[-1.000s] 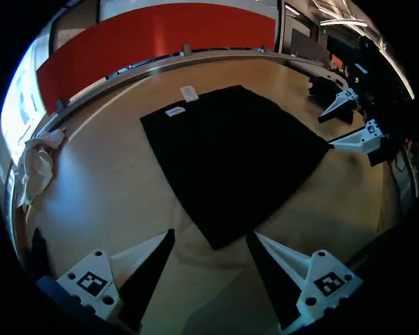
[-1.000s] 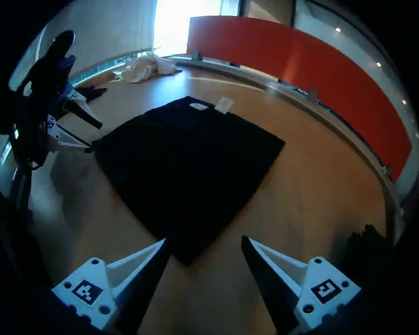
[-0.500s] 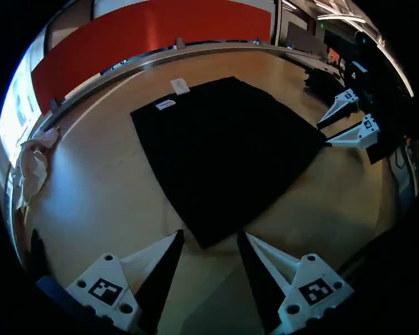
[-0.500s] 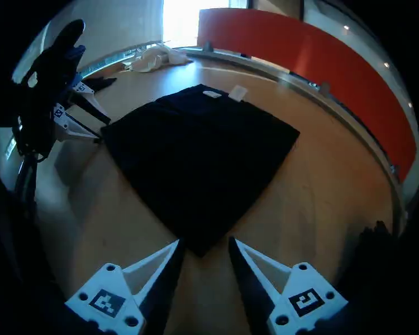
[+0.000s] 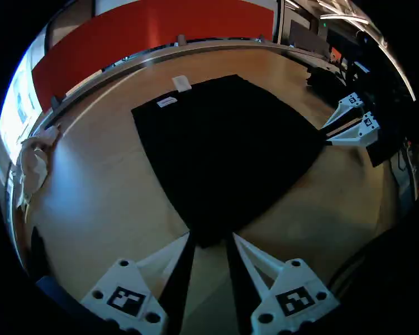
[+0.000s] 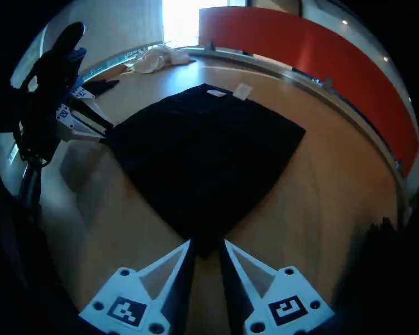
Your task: Fold towel
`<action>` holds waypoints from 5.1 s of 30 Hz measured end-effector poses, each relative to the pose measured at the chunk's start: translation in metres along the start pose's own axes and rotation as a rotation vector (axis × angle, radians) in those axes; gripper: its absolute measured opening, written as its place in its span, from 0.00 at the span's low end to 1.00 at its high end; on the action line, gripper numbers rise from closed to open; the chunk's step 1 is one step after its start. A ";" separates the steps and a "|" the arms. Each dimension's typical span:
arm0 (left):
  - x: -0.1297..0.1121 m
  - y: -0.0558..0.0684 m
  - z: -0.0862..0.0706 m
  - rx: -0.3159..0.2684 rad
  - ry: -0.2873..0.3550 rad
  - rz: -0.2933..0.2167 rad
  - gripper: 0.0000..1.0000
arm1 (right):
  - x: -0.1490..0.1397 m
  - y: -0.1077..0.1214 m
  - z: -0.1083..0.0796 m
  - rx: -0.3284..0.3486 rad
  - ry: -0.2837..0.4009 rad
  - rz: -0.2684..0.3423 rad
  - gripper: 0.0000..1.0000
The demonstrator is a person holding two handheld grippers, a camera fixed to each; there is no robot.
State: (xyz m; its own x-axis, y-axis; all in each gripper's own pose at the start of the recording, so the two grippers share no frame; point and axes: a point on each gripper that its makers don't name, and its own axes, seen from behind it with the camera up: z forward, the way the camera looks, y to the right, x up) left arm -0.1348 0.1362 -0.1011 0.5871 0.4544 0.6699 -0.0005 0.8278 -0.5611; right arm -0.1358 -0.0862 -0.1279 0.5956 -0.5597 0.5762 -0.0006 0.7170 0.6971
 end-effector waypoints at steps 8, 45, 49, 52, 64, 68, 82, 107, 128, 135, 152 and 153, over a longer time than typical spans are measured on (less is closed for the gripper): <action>-0.001 -0.002 0.000 0.015 -0.003 -0.014 0.14 | 0.002 0.000 0.000 -0.018 0.000 0.009 0.11; 0.055 0.016 -0.096 -0.052 0.062 -0.095 0.12 | 0.071 -0.005 -0.102 -0.021 0.074 -0.059 0.10; 0.057 0.018 -0.110 -0.055 0.061 -0.093 0.12 | 0.076 -0.010 -0.115 -0.013 0.075 -0.059 0.10; 0.058 0.021 -0.119 -0.060 0.060 -0.097 0.12 | 0.077 -0.013 -0.123 -0.007 0.067 -0.057 0.10; 0.055 0.036 -0.135 -0.090 0.052 -0.131 0.12 | 0.070 -0.019 -0.135 0.004 0.021 -0.071 0.10; 0.058 0.032 -0.129 -0.083 0.055 -0.139 0.12 | 0.074 -0.014 -0.130 -0.002 0.021 -0.070 0.10; 0.095 -0.001 -0.091 -0.048 0.097 -0.152 0.12 | 0.092 0.025 -0.096 -0.029 -0.004 -0.074 0.10; 0.100 -0.036 0.008 -0.049 0.033 -0.162 0.12 | 0.078 0.073 -0.009 -0.017 -0.073 0.029 0.11; 0.113 -0.067 0.046 0.031 0.039 -0.120 0.25 | 0.089 0.099 0.024 -0.131 -0.047 0.067 0.41; 0.118 -0.078 0.049 0.062 0.048 -0.095 0.35 | 0.094 0.108 0.025 -0.168 -0.027 0.058 0.68; 0.123 -0.096 0.036 0.120 0.072 -0.092 0.92 | 0.102 0.127 0.020 -0.246 0.014 0.057 1.00; 0.123 -0.096 0.036 0.121 0.072 -0.092 0.92 | 0.102 0.127 0.019 -0.245 0.015 0.055 1.00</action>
State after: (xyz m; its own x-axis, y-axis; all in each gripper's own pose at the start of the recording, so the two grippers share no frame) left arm -0.0914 0.1245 0.0524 0.6458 0.3532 0.6769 -0.0386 0.9005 -0.4331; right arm -0.0905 -0.0604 0.0273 0.6120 -0.5118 0.6030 0.1602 0.8268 0.5392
